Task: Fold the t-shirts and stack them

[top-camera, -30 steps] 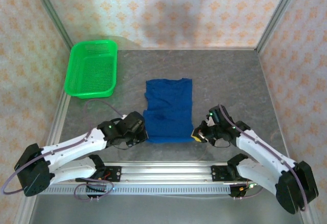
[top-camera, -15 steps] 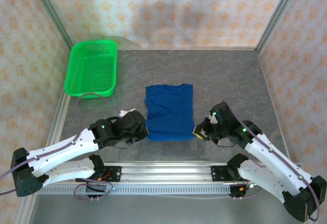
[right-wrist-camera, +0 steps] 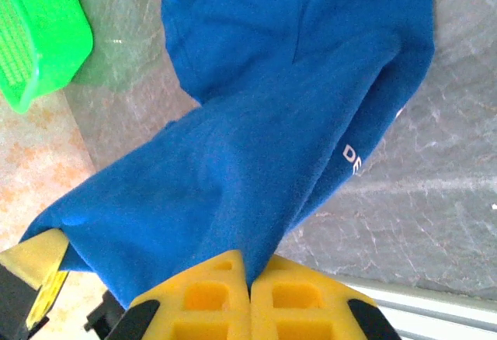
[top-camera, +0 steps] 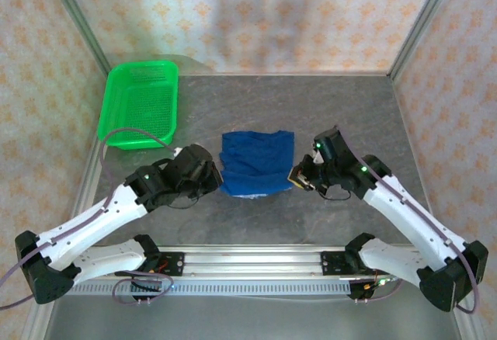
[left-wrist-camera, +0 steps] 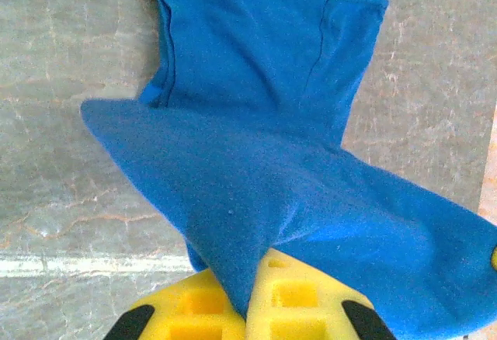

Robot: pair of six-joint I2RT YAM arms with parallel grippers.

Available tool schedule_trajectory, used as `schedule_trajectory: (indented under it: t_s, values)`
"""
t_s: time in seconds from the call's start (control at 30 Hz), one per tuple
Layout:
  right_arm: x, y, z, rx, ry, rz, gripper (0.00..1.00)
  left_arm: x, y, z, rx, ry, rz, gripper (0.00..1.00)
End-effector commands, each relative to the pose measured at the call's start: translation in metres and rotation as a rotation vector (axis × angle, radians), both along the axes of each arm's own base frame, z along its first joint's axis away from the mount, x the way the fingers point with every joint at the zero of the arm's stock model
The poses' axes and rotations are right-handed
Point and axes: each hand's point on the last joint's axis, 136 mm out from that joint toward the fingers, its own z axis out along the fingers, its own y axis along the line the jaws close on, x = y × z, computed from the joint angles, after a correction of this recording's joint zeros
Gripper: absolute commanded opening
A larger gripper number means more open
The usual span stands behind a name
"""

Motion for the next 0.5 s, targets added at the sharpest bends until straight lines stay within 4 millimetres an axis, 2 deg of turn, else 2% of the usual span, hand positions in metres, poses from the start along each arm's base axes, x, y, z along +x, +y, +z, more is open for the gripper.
schedule_trajectory:
  t_s: [0.0, 0.33, 0.37, 0.47]
  values:
    - [0.017, -0.004, 0.018, -0.004, -0.061, 0.001, 0.00, 0.008, -0.005, 0.009, -0.008, -0.013, -0.040, 0.00]
    - [0.054, -0.008, 0.030, 0.033, -0.077, -0.016, 0.00, 0.039, -0.026, 0.003, -0.064, -0.001, -0.064, 0.00]
    - [0.059, -0.007, 0.023, 0.029, -0.053, -0.017, 0.00, 0.043, -0.026, 0.000, -0.068, 0.005, -0.062, 0.00]
    - [0.068, -0.008, 0.020, 0.027, -0.048, -0.020, 0.00, 0.052, -0.025, -0.006, -0.081, 0.016, -0.055, 0.00]
